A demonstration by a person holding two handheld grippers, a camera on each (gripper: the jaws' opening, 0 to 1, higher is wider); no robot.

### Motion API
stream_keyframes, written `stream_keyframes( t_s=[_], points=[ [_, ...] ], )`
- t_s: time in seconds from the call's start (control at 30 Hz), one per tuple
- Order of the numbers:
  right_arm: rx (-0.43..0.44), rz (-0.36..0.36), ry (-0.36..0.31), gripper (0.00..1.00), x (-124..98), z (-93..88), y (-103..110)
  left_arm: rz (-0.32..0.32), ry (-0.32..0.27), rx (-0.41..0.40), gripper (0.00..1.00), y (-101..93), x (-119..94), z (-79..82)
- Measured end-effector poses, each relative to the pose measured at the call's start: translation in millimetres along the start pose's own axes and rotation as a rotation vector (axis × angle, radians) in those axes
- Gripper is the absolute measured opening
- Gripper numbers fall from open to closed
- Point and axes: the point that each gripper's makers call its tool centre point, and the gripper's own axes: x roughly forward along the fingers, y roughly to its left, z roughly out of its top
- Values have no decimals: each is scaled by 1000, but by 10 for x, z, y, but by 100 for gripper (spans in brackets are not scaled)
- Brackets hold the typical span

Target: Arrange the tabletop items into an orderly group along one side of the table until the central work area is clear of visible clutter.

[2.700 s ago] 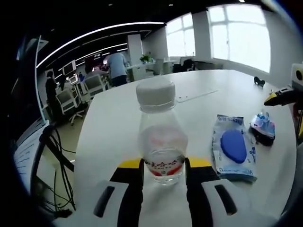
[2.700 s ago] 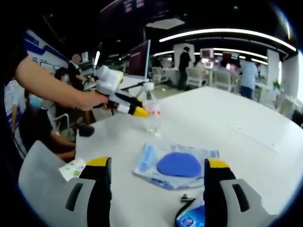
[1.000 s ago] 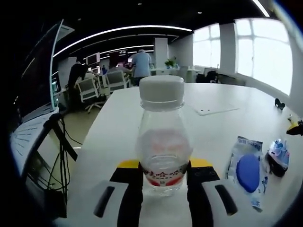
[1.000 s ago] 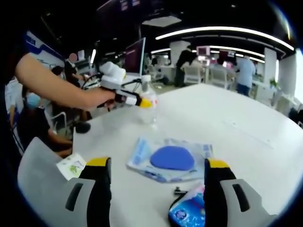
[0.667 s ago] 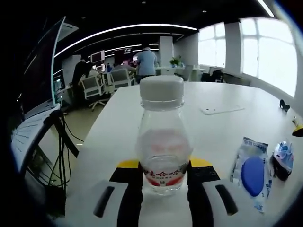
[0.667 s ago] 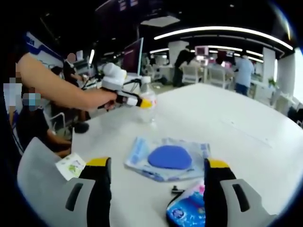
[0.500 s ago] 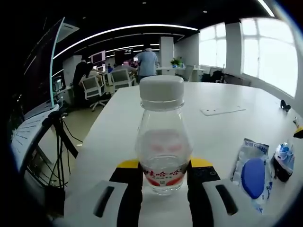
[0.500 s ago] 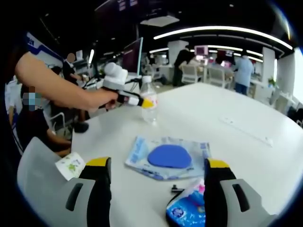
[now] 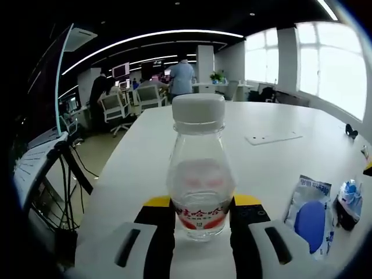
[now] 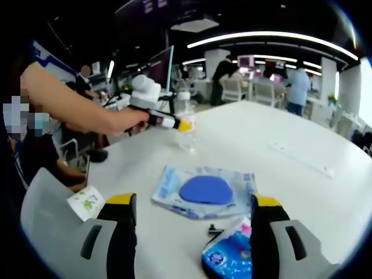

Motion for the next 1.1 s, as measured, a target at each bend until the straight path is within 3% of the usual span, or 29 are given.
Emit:
stream_keyframes(
  t_s=[0.83, 0.9, 0.93, 1.03, 1.1],
  points=[
    [1, -7, 9, 78, -17, -31, -10, 21, 6, -2, 38, -13, 39, 11],
    [1, -7, 8, 78, -16, -27, -8, 19, 5, -3, 41, -1, 32, 21],
    [0, -8, 7, 78, -17, -22, -6, 30, -26, -33, 46, 25, 18, 76],
    [1, -7, 5, 78, -18, -16, 3, 37, -22, -44, 58, 66, -1, 87],
    [0, -6, 5, 78, -18, -13, 10, 33, -19, -37, 57, 74, -21, 79]
  ],
)
